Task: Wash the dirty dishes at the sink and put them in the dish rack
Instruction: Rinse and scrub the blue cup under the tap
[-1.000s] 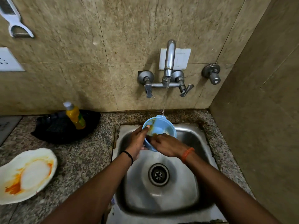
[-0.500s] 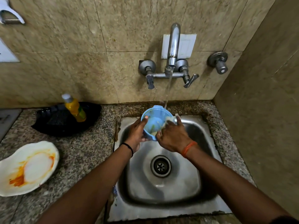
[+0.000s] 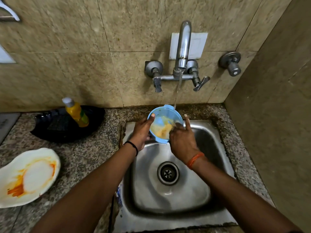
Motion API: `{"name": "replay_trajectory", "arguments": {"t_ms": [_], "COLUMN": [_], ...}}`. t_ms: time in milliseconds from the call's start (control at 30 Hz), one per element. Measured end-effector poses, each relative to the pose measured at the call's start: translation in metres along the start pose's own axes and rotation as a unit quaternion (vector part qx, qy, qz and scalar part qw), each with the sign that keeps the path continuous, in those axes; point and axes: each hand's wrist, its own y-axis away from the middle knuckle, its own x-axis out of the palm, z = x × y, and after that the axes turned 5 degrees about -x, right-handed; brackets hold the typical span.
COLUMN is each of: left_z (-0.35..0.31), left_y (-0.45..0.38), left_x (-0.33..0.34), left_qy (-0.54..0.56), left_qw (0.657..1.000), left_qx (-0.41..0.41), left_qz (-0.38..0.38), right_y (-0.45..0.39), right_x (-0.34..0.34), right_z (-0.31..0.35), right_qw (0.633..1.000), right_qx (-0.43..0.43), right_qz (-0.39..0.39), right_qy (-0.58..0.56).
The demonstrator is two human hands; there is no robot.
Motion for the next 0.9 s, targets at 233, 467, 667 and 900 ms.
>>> {"name": "replay_trajectory", "arguments": {"t_ms": [233,467,667,900], "left_z": [0.011,0.011,-0.013,0.006], "left_y": [0.001,-0.009,-0.013,-0.004], "left_x": [0.013,0.013,0.005,0.014], "left_qy": [0.134,-0.05,-0.029,0.009], "left_qw": [0.99,0.998,0.999,0.999], "left_qx": [-0.034,-0.01,-0.041,-0.006], "left_qz": [-0.006,-0.037,-0.02,-0.049], "right_y": [-0.004,-0.003,-0.008,-0.012], "right_x": [-0.006,0.007,0.007,0.001], "right_z": [0.011,0.005,-0.026,-0.007], "right_qw": [0.975,0.963,0.975,0.955], "right_qx": [-0.02,-0.005,-0.072,-0.045], "right_qz": [-0.124,-0.172,-0.143,-0.195], "right_qy": [-0.183,-0.207,-0.157,-0.217]}}
